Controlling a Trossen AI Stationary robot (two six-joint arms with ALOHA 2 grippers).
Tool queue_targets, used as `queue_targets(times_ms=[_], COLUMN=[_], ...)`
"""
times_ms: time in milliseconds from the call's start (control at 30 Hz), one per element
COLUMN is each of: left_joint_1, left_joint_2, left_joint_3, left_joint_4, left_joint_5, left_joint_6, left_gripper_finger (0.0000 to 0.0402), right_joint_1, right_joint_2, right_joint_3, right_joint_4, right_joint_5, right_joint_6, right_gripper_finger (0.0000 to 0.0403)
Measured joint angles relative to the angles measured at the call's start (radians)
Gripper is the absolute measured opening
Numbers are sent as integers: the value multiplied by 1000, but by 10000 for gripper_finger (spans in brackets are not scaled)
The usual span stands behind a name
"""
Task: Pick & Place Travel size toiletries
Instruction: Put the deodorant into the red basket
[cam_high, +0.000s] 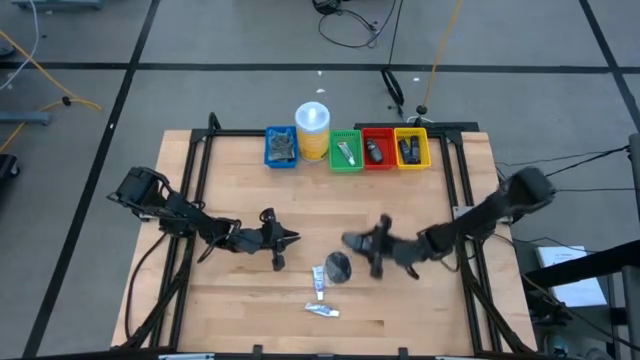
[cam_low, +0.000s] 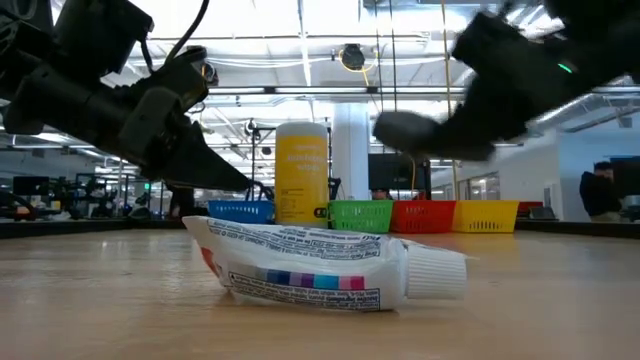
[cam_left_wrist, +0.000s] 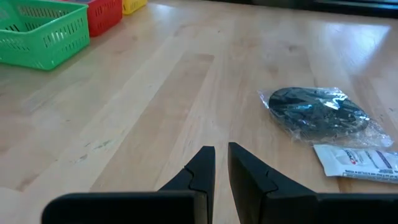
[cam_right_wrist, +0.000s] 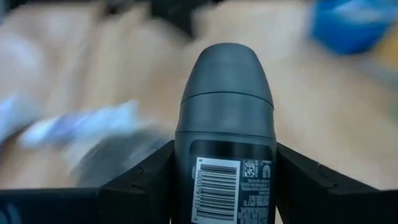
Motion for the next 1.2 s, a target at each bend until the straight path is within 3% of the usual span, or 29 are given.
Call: queue_targets(times_ms=[133, 267, 433, 600, 800, 1200], left_joint_1=[0, 0, 0, 0, 1, 1], left_joint_2=[0, 0, 0, 0, 0, 0], left_joint_3=[0, 0, 0, 0, 0, 0], left_joint_4=[-2, 2, 3, 3, 3, 3], left_joint_5=[0, -1, -4, -7, -23, -27], left_joint_6=[0, 0, 1, 0, 1, -23], left_gripper_finger=[47, 47, 47, 47, 47, 47], right_joint_1=[-178, -441, -764, -989, -1088, -1136], right_joint_2=[-197, -270, -203, -74, 71, 183], right_joint_3=[101, 231, 292, 290, 299, 301], right_joint_4=[-267, -531, -623, -580, -490, -438], right_joint_5=[49, 18, -138, -302, -350, -345], right_joint_6=[5, -10, 24, 98, 127, 134], right_gripper_finger=[199, 199, 203, 205, 206, 215])
